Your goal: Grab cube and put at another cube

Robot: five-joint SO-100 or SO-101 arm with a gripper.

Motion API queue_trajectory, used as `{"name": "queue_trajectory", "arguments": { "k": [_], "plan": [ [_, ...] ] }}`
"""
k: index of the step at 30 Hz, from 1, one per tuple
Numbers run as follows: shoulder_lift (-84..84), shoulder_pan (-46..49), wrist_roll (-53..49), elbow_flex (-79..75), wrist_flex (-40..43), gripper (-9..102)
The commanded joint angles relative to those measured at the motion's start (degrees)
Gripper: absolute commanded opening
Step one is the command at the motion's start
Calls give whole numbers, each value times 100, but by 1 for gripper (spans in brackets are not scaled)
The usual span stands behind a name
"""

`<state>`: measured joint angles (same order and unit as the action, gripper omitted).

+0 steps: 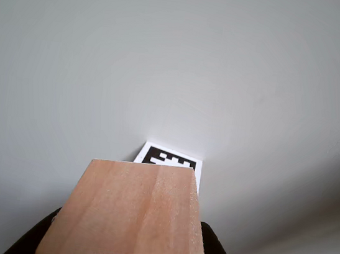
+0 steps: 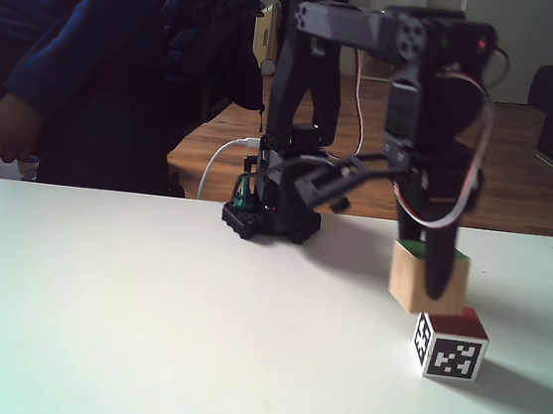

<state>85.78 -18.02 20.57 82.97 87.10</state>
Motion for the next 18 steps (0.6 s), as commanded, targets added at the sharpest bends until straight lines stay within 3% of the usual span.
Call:
{"name": "queue_trajectory", "arguments": {
  "k": [1,18],
  "plan": [
    [-229,-193,114,-536,-26,21],
    [-1274,-677,527,-1837,448,22]
  ]
}}
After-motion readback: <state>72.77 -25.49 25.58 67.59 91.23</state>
